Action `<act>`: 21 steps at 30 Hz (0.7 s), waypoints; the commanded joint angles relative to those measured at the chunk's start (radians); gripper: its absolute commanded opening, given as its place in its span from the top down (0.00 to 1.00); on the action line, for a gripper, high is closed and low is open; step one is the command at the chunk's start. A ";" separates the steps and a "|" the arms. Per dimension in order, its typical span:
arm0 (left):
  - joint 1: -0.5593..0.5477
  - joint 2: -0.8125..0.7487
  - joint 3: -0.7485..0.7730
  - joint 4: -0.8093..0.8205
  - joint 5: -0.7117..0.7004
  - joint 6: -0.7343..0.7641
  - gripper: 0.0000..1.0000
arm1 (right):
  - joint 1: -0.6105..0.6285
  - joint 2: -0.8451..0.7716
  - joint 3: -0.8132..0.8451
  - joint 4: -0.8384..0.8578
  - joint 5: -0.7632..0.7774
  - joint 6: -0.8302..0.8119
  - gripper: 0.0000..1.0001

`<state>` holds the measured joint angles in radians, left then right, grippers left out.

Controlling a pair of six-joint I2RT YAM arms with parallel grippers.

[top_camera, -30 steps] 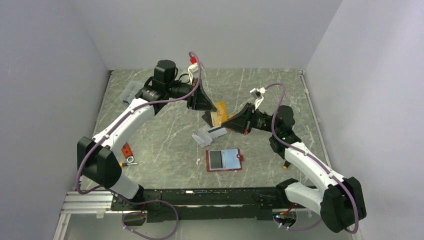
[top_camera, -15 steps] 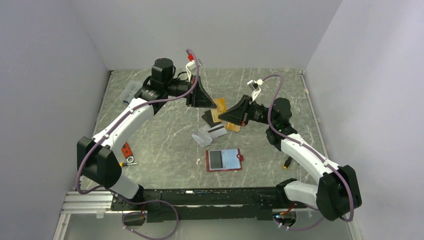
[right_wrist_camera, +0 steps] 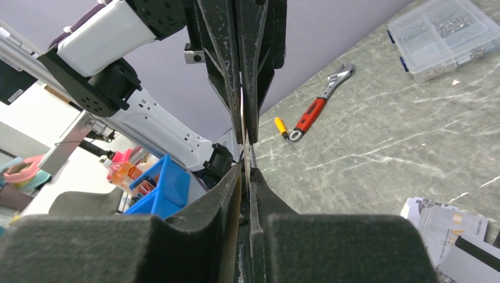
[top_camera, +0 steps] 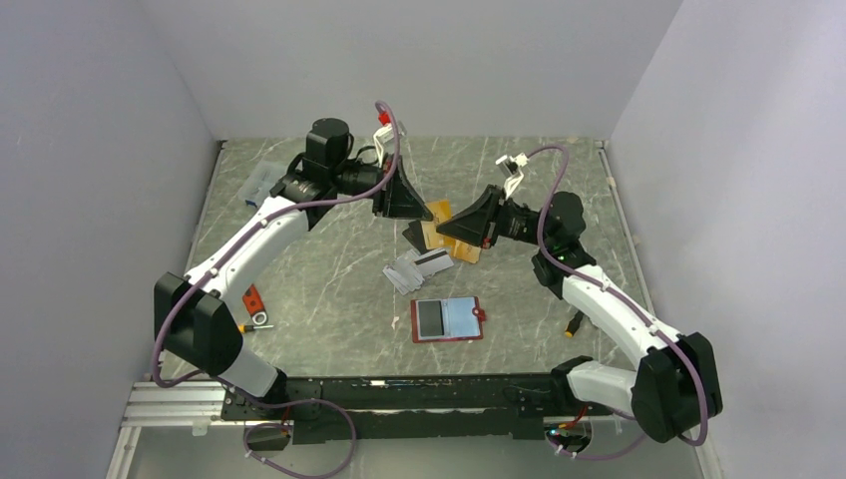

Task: Put the credit cards into the card holder
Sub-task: Pick up the credit card from the storage box.

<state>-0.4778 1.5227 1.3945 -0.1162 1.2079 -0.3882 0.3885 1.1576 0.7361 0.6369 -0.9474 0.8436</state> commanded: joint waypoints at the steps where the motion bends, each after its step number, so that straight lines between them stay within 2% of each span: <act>1: -0.011 0.001 0.014 -0.019 0.031 0.034 1.00 | -0.008 -0.012 0.077 -0.009 -0.025 -0.042 0.87; 4: -0.012 0.002 0.026 -0.044 0.028 0.052 1.00 | -0.010 -0.009 0.089 -0.016 -0.040 -0.047 0.90; 7: -0.012 0.001 0.030 -0.052 0.026 0.060 1.00 | -0.010 -0.014 0.083 -0.013 -0.054 -0.041 1.00; 9: -0.013 0.005 0.034 -0.059 0.021 0.062 1.00 | -0.009 -0.022 0.074 -0.016 -0.059 -0.038 1.00; 10: -0.013 0.008 0.041 -0.073 0.013 0.067 0.96 | -0.010 -0.028 0.069 -0.023 -0.058 -0.040 1.00; 13: -0.013 0.007 0.073 -0.150 -0.042 0.122 0.61 | -0.010 -0.050 0.059 -0.139 -0.032 -0.081 1.00; 14: -0.013 0.003 0.078 -0.173 -0.060 0.144 0.54 | -0.011 -0.057 0.057 -0.214 -0.007 -0.110 1.00; 17: -0.020 0.010 0.095 -0.284 -0.096 0.251 0.47 | -0.012 -0.067 0.047 -0.496 0.137 -0.234 1.00; 21: -0.081 0.056 0.071 -0.525 -0.225 0.569 0.46 | -0.003 -0.069 -0.053 -0.704 0.298 -0.262 1.00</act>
<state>-0.4995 1.5375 1.4590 -0.3904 1.1069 -0.1448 0.3813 1.1023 0.7631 0.2226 -0.8356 0.6674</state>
